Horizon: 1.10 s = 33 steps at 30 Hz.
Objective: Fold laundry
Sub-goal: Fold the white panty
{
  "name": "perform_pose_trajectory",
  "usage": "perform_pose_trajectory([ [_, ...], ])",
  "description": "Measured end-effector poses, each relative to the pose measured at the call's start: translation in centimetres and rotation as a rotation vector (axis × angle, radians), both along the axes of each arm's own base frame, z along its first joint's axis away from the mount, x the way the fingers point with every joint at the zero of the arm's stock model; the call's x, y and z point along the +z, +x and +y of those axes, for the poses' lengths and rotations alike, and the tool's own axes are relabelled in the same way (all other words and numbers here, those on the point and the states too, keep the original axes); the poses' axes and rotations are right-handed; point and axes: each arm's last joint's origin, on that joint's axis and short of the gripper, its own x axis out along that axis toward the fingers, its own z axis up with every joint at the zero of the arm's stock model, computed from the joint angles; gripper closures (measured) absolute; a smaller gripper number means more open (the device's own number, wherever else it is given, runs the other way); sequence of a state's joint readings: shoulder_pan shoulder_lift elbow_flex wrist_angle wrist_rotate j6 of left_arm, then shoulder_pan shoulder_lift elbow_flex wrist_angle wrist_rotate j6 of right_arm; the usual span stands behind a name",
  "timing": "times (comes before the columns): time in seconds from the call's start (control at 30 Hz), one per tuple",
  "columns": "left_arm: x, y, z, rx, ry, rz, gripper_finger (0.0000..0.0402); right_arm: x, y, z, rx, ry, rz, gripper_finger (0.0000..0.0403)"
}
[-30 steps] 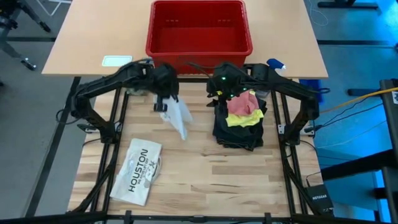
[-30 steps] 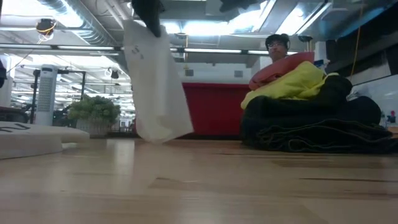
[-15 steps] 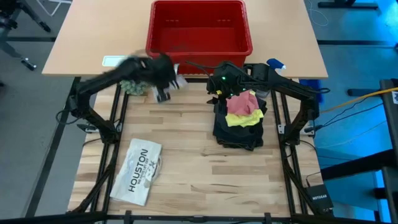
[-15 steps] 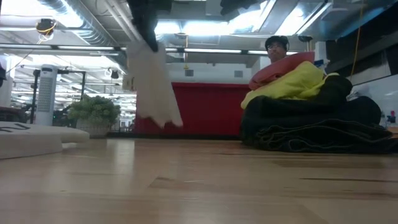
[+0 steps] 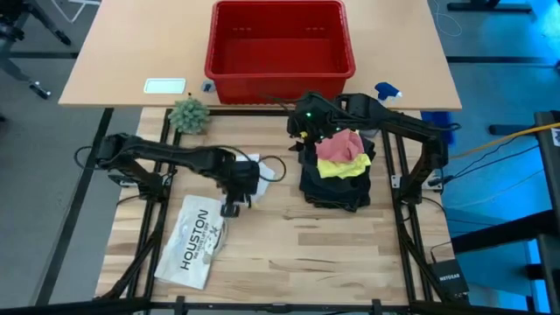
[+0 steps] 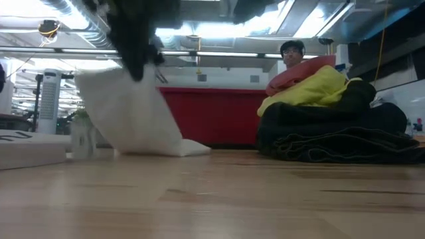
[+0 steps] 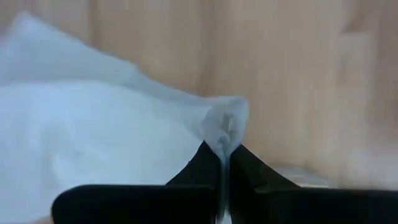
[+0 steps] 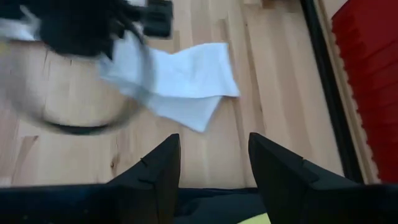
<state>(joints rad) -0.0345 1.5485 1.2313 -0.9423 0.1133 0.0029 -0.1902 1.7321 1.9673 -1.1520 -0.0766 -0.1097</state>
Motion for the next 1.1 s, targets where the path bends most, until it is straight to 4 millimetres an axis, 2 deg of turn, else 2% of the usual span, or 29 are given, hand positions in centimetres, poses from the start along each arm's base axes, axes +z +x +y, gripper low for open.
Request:
perform_pose_trajectory([
  [0.1, 3.2, -0.3, -0.7, 0.0, 0.079, -0.088, 0.0401, -0.4, 0.2, 0.0, -0.006, 0.008, -0.001, 0.0222],
  [0.23, 6.6, -1.3, 0.9, 0.082, 0.259, -0.181, 0.0401, -0.2, 0.5, -0.1, -0.018, 0.01, -0.042, 0.0222],
  [0.37, 8.3, -2.1, 3.8, 0.125, 0.377, -0.215, 0.0401, 0.0, 0.8, -0.2, -0.028, 0.001, -0.075, 0.0222],
  [0.53, 9.2, -2.7, 8.7, 0.124, 0.563, -0.148, 0.0401, 0.2, 0.9, -0.3, -0.055, -0.035, -0.091, 0.0222],
  [0.63, 10.8, -3.3, 11.4, 0.175, 0.685, -0.148, 0.0401, 0.2, 0.9, -0.4, -0.066, -0.047, -0.089, 0.0222],
  [0.73, 12.6, -3.8, 12.9, 0.241, 0.725, -0.192, 0.0401, 0.1, 0.8, -0.4, -0.068, -0.048, -0.079, 0.0222],
  [0.8, 13.3, -4.0, 13.0, 0.281, 0.706, -0.217, 0.0401, 0.1, 0.8, -0.4, -0.069, -0.047, -0.075, 0.0222],
  [0.93, 12.4, -4.1, 12.0, 0.322, 0.554, -0.21, 0.0401, 0.1, 0.8, -0.3, -0.066, -0.048, -0.076, 0.0222],
  [1.1, 7.5, -3.7, 9.7, 0.35, 0.404, -0.07, 0.0401, 0.1, 0.8, -0.3, -0.062, -0.051, -0.075, 0.0222],
])
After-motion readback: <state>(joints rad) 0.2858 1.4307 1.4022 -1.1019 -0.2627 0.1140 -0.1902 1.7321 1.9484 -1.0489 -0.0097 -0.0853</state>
